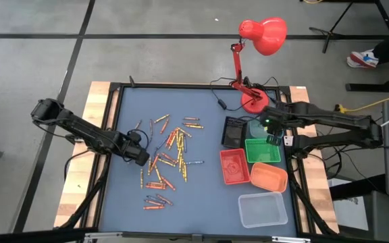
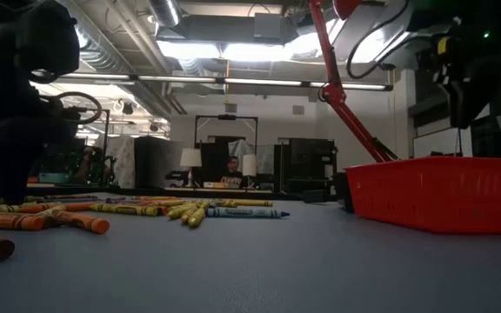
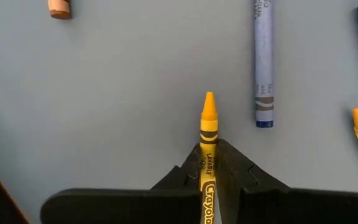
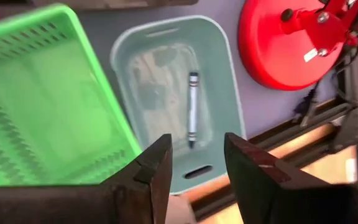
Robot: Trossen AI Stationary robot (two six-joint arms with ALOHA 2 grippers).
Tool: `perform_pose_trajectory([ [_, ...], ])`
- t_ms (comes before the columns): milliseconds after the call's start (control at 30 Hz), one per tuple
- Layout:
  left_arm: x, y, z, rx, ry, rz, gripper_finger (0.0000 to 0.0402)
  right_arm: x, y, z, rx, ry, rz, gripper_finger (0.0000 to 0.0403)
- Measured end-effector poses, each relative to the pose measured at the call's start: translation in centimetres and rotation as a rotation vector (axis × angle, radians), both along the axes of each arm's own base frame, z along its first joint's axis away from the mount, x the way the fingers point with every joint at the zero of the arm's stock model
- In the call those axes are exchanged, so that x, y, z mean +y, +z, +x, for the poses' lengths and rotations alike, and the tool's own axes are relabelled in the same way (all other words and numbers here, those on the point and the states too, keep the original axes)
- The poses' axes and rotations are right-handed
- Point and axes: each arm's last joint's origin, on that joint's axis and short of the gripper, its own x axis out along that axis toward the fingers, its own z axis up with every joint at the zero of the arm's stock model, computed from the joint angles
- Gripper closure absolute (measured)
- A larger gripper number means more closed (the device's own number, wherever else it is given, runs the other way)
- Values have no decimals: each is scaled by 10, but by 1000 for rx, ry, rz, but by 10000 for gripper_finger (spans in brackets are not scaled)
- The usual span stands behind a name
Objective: Sort crayons
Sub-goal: Put the yellow crayon into the black basket
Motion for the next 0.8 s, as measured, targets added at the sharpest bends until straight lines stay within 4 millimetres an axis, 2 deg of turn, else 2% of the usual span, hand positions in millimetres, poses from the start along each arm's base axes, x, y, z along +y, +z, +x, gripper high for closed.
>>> perform_pose_trajectory([
  [267, -5, 24, 17, -132, -83, -36, 398, 3, 8, -11, -81, -15, 16, 258],
  [500, -12, 46, 45, -390, -129, -44, 398, 4, 9, -13, -95, -13, 18, 258],
  [633, -13, 60, 63, -626, -156, 67, 398, 4, 9, -11, -115, -12, 13, 258],
  [800, -13, 78, 84, -856, -198, 294, 398, 4, 9, -11, -117, -11, 13, 258],
])
